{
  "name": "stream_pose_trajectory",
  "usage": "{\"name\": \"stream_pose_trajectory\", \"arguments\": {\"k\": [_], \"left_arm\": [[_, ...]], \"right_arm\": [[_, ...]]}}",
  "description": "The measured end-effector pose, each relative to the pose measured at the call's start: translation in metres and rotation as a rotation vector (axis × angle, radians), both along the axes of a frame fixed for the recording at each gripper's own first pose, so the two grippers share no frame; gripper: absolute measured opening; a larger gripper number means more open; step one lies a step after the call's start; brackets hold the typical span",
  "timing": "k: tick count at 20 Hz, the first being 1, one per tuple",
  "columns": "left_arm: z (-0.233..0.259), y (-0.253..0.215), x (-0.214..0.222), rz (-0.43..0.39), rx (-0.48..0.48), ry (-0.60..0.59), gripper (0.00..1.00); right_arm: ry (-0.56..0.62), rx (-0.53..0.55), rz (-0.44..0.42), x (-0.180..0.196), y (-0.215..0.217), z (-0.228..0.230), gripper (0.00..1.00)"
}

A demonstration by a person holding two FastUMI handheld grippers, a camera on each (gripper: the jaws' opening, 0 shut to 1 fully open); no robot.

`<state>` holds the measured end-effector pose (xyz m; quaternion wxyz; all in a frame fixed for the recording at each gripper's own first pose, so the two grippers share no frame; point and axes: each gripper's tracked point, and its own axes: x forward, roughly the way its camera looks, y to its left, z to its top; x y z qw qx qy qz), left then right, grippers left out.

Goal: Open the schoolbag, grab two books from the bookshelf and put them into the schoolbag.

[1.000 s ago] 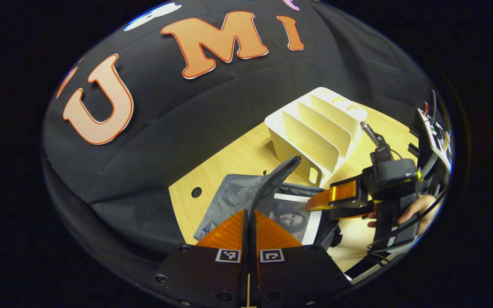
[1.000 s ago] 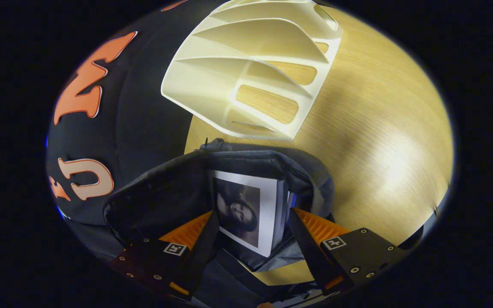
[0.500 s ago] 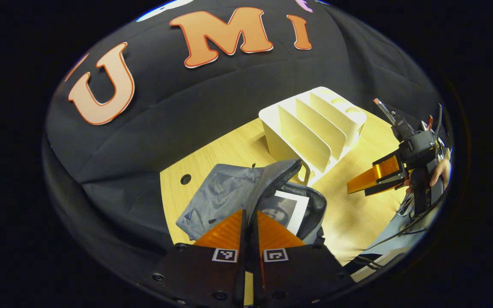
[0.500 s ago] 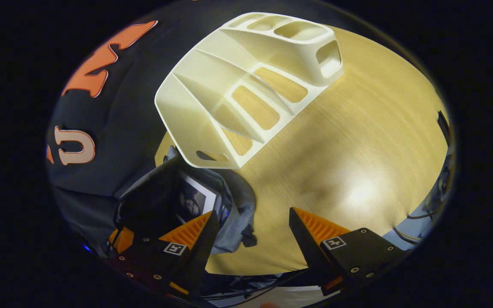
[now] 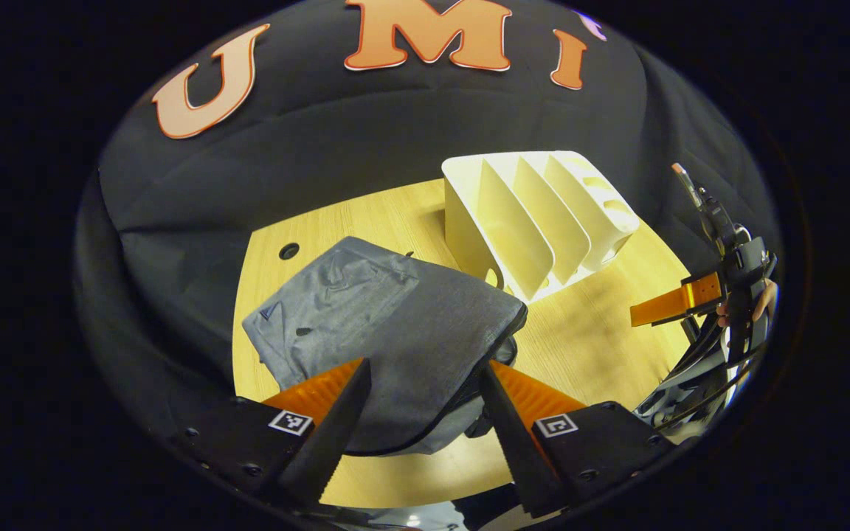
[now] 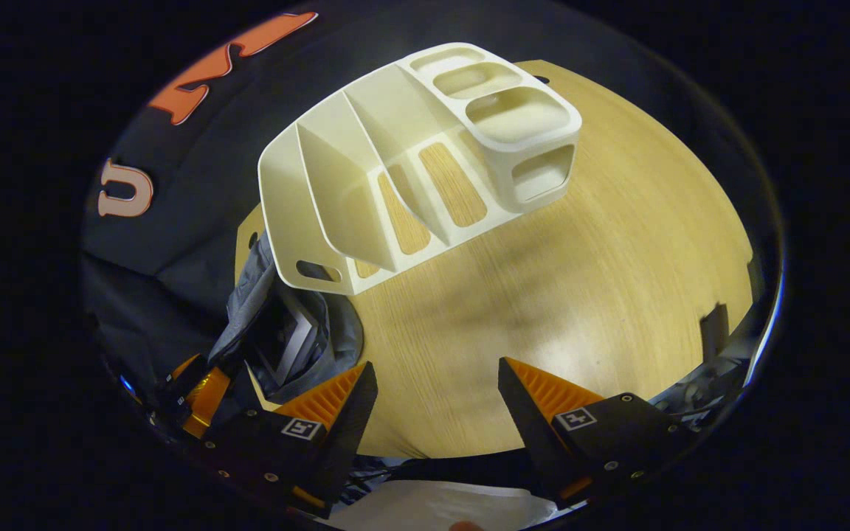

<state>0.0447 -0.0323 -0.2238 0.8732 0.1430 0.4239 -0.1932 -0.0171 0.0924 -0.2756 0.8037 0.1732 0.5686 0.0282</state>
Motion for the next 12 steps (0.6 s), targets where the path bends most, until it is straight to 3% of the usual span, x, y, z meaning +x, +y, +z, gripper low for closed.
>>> {"name": "stream_pose_trajectory", "arguments": {"k": [3, 6, 12], "left_arm": [[0.011, -0.024, 0.006, 0.042, -0.049, -0.029, 0.96], [0.043, -0.058, 0.010, 0.031, -0.109, -0.087, 0.97], [0.138, -0.080, 0.045, 0.039, -0.099, -0.425, 0.96]], "right_arm": [[-0.059, -0.075, 0.069, 0.016, -0.021, 0.023, 0.99], [-0.154, -0.115, 0.107, 0.039, -0.031, 0.057, 0.99], [-0.440, -0.157, 0.135, 0.080, -0.034, 0.141, 0.99]]}}
